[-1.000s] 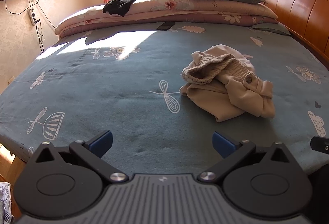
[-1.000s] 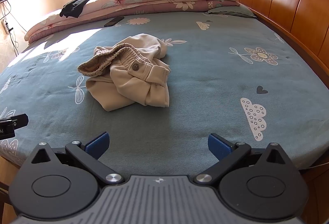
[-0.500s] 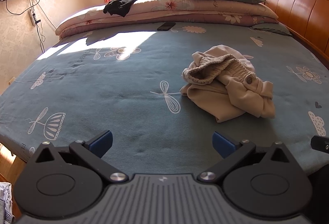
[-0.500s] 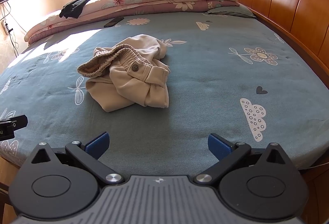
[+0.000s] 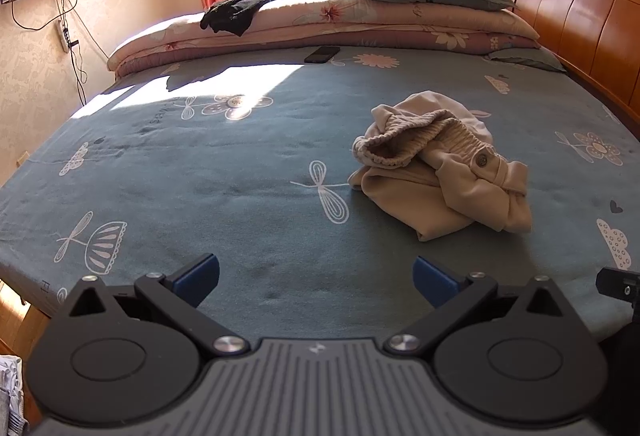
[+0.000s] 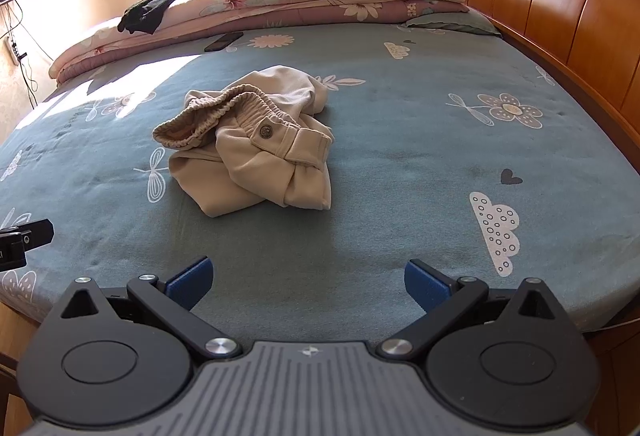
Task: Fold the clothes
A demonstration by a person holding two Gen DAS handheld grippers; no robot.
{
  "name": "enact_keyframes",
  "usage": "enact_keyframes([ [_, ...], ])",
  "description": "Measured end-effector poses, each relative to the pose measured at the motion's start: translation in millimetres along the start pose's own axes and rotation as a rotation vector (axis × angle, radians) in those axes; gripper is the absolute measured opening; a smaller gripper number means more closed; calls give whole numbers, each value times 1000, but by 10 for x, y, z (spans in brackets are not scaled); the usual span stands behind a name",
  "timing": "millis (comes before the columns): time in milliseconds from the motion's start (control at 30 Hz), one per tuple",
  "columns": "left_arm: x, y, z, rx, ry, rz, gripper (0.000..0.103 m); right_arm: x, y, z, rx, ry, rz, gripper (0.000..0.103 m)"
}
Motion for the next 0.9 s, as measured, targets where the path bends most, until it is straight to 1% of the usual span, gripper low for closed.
enact_keyframes([
  [333,45,70,8,-8,11,-6,103,44,26,36,-16,7,0,103],
  [567,141,150,12,-19,20,-7,103,154,71,73,-38,20,3,103],
  [900,186,278,-14,-21,18,-26,102,190,274,73,-54,22,-39,103],
])
Point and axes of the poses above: each gripper's, at about its wrist camera, not at the fingertips, and y roughly against the way its jaws point, z to its left, x to its underside, the point moved 1 cm from there along -y, roughly the way its jaws point, and after that the axes turned 5 degrees about z, right-handed, at the moved point
